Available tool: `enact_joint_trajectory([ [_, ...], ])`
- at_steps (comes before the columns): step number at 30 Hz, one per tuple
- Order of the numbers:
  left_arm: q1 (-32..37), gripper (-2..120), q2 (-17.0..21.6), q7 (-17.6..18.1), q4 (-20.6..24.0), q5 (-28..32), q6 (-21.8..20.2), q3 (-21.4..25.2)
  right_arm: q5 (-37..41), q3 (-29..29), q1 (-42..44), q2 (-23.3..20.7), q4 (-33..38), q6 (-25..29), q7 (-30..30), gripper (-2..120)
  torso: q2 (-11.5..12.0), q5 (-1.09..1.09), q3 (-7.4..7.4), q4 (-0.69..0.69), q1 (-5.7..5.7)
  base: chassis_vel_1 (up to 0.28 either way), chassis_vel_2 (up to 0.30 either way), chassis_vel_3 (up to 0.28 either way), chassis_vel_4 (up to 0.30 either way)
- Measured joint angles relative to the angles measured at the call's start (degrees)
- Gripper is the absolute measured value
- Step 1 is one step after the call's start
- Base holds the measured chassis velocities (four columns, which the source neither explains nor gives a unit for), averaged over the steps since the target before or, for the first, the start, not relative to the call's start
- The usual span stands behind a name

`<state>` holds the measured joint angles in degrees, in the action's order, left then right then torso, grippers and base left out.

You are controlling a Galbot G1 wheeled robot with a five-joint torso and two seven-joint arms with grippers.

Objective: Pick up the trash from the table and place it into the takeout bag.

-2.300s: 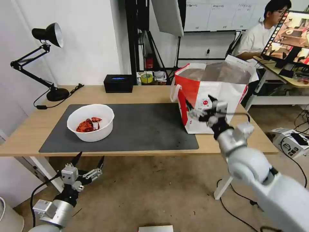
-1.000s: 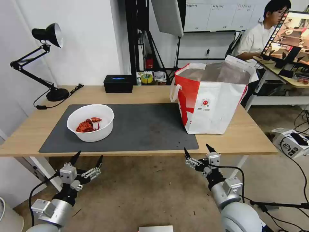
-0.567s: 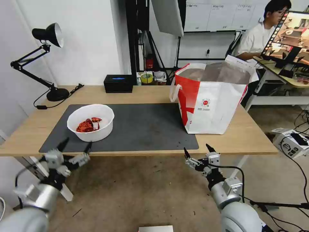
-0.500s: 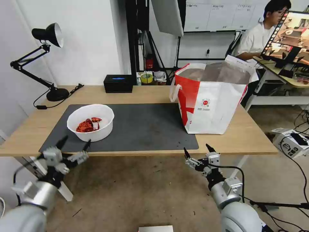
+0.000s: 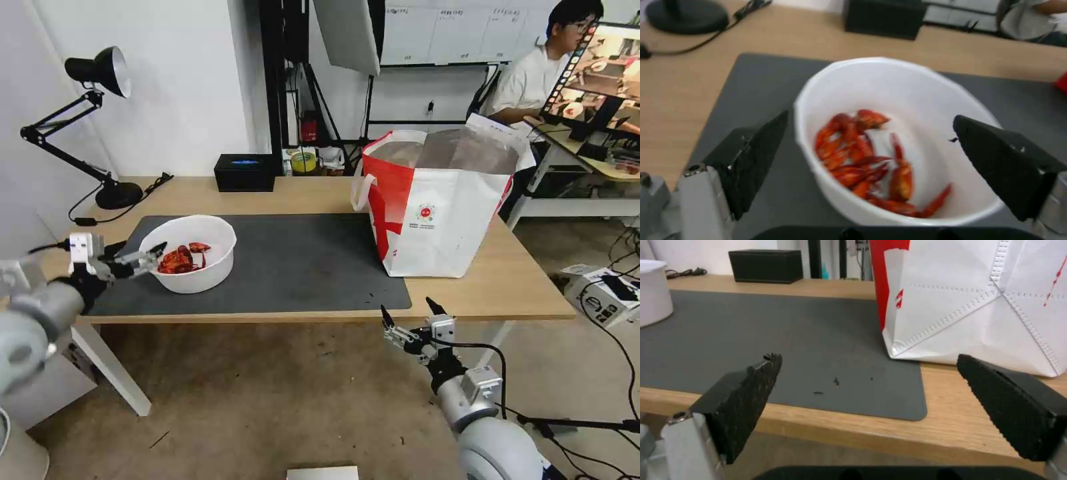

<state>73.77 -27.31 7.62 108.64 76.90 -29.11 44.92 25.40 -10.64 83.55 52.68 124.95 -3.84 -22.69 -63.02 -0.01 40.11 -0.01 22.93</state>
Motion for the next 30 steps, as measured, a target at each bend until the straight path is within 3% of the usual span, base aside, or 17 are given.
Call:
enact_joint_trajectory([
  [1,0.0,100,0.0,0.0,0.0,0.0,0.0,0.0,0.0,0.0,0.0,0.0,0.0,0.0,0.0,100,0.0,0.0,0.0,0.0,0.0,0.0,0.0,0.0,0.0],
  [4,-5.7,100,2.34,2.86,-5.48,4.93,-6.02,-3.48,0.0,0.0,-0.01,0.0,0.0,0.0,-0.01,100,0.0,0.0,0.0,0.01,0.0,0.0,0.0,0.0,0.0],
  [8,-9.75,100,2.76,5.36,-8.32,9.31,-8.59,-6.88,0.0,-0.01,-0.01,0.0,0.0,0.0,0.0,100,0.0,0.0,0.0,0.02,0.0,0.0,0.0,0.0,0.0],
  [16,-16.07,100,1.08,10.74,-10.48,16.63,-11.06,-12.2,0.0,0.0,-0.01,0.0,0.0,0.0,0.0,100,0.0,0.01,0.0,0.01,0.0,0.0,0.0,0.0,0.0],
  [24,-22.46,100,-0.01,15.68,-13.66,17.81,-13.13,-18.15,0.0,0.0,-0.01,0.0,-0.01,0.01,0.0,100,0.0,0.01,0.0,0.01,-0.01,0.0,0.0,0.0,0.0],
  [30,-24.38,100,0.06,16.68,-14.13,18.02,-13.3,-20.11,0.0,0.0,-0.01,0.0,-0.01,0.01,0.0,100,0.0,0.01,0.0,0.01,-0.01,0.0,0.0,0.0,0.0],
])
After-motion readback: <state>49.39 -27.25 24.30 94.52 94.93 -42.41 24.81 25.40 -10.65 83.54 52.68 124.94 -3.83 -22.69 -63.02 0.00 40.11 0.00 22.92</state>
